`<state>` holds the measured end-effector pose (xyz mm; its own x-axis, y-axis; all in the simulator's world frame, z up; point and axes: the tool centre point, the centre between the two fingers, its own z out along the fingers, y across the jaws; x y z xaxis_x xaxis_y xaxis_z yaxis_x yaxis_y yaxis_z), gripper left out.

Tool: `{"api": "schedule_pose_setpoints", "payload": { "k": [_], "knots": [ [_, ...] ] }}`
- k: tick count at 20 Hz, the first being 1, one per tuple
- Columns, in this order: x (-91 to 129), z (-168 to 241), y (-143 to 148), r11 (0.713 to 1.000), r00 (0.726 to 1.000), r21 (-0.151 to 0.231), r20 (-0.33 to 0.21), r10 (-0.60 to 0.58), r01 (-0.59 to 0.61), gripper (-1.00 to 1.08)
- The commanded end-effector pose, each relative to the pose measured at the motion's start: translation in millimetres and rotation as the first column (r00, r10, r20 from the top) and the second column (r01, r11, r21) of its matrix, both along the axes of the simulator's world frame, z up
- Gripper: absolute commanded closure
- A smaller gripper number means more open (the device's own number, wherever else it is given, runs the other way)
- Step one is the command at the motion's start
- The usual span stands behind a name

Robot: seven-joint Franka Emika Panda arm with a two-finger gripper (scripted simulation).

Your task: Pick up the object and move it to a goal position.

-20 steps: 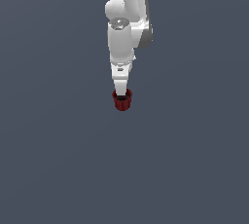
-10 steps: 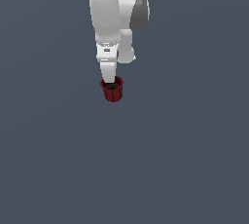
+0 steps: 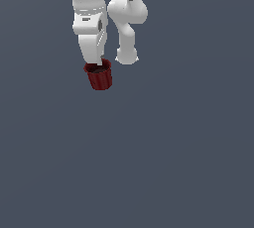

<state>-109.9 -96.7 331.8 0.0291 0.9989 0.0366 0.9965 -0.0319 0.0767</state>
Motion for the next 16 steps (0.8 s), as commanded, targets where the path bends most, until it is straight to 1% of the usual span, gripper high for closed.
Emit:
{"api": "schedule_pose_setpoints", "payload": {
  "k": [1,8,16],
  "knots": [
    [3,26,-13,1.000,1.000,-0.002,0.002,-0.001,0.001,1.08],
    [11,88,-45,1.000,1.000,-0.004,0.002,-0.003,0.003,1.08],
    [20,144,-75,1.000,1.000,-0.007,0.002,-0.005,0.005,1.08]
  ]
}}
